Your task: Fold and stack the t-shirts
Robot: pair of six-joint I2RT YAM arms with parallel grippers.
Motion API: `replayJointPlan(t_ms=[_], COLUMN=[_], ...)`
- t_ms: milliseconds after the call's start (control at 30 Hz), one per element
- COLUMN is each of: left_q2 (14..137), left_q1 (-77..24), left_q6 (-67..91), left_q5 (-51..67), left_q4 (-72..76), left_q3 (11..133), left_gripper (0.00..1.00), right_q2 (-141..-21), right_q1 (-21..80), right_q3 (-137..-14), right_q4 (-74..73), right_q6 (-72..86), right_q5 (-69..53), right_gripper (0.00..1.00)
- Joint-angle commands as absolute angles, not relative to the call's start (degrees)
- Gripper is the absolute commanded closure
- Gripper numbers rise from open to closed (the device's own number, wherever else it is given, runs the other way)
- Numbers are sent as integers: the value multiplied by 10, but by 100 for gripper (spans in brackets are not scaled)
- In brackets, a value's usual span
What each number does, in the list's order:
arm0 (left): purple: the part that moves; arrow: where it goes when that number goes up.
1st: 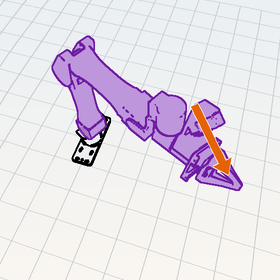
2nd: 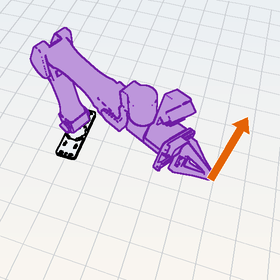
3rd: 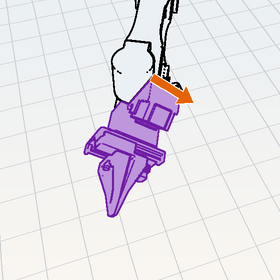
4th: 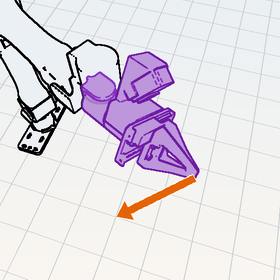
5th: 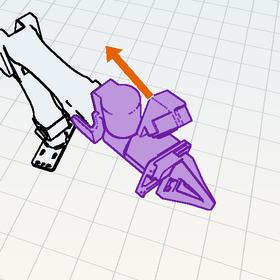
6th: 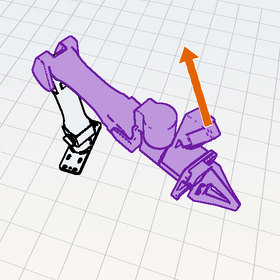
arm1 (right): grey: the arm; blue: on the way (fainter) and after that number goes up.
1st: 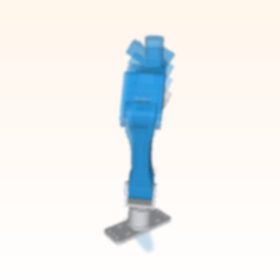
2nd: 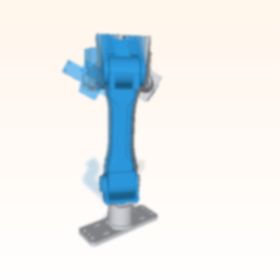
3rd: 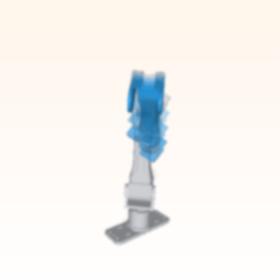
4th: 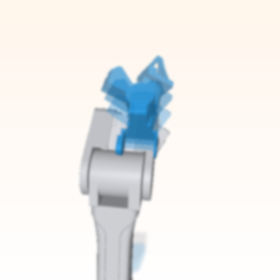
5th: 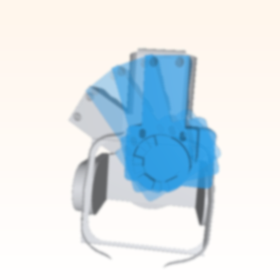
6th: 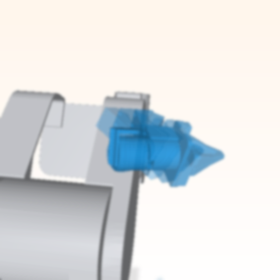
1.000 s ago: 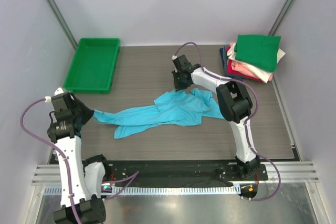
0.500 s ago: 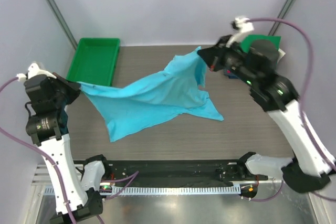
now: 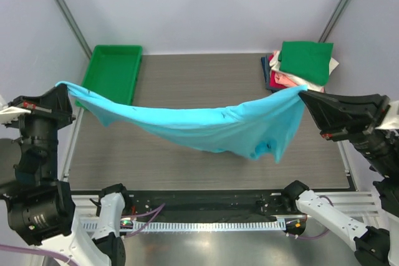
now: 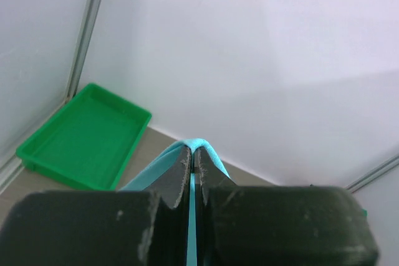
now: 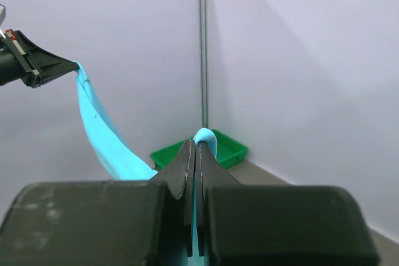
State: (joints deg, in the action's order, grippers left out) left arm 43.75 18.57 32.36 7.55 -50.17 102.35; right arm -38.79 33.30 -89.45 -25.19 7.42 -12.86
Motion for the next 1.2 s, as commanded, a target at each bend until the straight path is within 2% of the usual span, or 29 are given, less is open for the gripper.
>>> replayJointPlan(t_ms=[0, 133, 300, 400, 500, 533, 600, 633, 667, 700, 733, 767, 900, 1167], left_q2=[453, 518, 700, 770, 819, 836, 873, 913, 927, 938, 934, 926, 872, 755], left_q1=[181, 181, 181, 181, 182, 182, 182, 182, 183, 180, 178, 177, 171, 91], left_q6=[313, 330, 347, 347, 341, 339, 329, 324, 320, 314, 308, 305, 304, 308], left_q5=[79, 79, 74, 103, 111, 110, 112, 123, 127, 133, 139, 134, 99, 31], left_q4=[-465, -475, -604, -593, -531, -518, -513, -520, -535, -534, -527, -515, -503, -483], left_q3=[1047, 1106, 1188, 1138, 996, 973, 934, 929, 927, 914, 904, 892, 837, 728], left_gripper=[100, 100, 100, 100, 99, 95, 77, 51, 43, 36, 31, 23, 18, 19], right_q2=[-394, -471, -610, -720, -828, -850, -933, -964, -1002, -1062, -1087, -1099, -1072, -961], right_q1=[336, 336, 336, 305, 177, 162, 136, 134, 132, 133, 133, 134, 146, 219], right_q3=[-921, -986, -1041, -1034, -994, -973, -949, -956, -1001, -1031, -1056, -1076, -1019, -795], right_q4=[-204, -210, -215, -189, -117, -93, -65, -71, -91, -149, -170, -181, -153, -120], right_q6=[17, -48, -102, -133, -28, -6, 22, 24, 20, 14, 19, 25, 67, 167], right_q5=[-128, -62, 50, 97, -28, -31, -31, -40, -56, -53, -52, -51, -64, -68], right_gripper=[99, 99, 99, 99, 99, 99, 97, 85, 38, 27, 23, 15, 5, 3])
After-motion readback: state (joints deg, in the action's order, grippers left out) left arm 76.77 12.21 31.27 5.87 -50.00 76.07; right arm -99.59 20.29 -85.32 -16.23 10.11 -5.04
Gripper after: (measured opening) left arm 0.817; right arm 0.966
